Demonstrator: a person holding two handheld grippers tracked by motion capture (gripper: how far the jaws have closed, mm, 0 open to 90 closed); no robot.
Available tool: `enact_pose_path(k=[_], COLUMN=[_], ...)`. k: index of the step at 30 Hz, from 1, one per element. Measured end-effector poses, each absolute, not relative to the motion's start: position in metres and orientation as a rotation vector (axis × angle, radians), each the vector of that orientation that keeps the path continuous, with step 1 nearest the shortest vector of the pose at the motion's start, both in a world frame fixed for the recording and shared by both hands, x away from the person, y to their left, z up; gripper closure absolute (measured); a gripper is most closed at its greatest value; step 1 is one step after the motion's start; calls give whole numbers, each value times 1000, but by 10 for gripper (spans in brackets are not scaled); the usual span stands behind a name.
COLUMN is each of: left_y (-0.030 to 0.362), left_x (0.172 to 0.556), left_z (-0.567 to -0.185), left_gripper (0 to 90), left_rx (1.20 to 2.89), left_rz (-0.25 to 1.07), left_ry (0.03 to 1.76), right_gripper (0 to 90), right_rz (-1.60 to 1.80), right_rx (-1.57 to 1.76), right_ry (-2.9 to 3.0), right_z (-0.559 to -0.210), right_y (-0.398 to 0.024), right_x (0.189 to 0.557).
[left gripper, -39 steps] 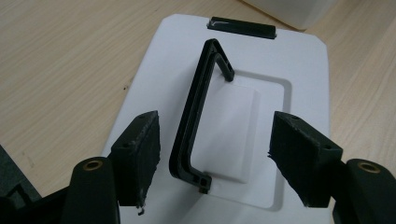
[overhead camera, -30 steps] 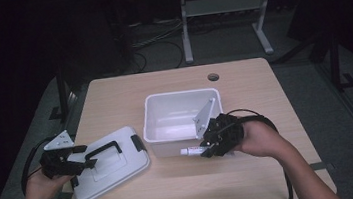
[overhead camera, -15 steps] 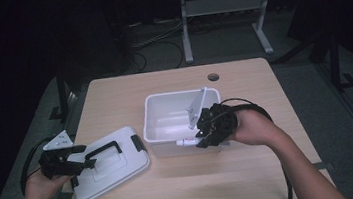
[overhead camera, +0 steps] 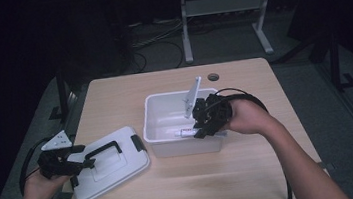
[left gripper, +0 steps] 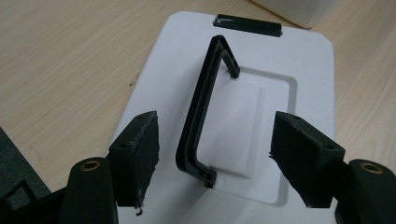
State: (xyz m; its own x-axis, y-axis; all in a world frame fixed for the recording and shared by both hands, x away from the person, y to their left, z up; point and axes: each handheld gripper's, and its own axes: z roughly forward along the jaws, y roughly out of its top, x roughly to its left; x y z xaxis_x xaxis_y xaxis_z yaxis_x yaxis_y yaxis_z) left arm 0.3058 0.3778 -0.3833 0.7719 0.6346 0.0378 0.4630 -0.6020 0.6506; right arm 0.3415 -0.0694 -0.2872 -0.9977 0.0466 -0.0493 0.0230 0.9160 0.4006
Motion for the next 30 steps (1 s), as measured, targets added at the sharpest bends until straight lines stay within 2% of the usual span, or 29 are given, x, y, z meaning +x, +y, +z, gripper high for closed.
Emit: enact_pose_path(k=[30], left_y=[378], left_x=[307], left_z=[-384], left_gripper=[314], left_rx=[2326], left_rz=[351], left_ry=[801], right_gripper=[712], right_rz=[606], right_rx=[93], right_ry=[3043], right_z=[-304], right_y=[-61], right_x=[375])
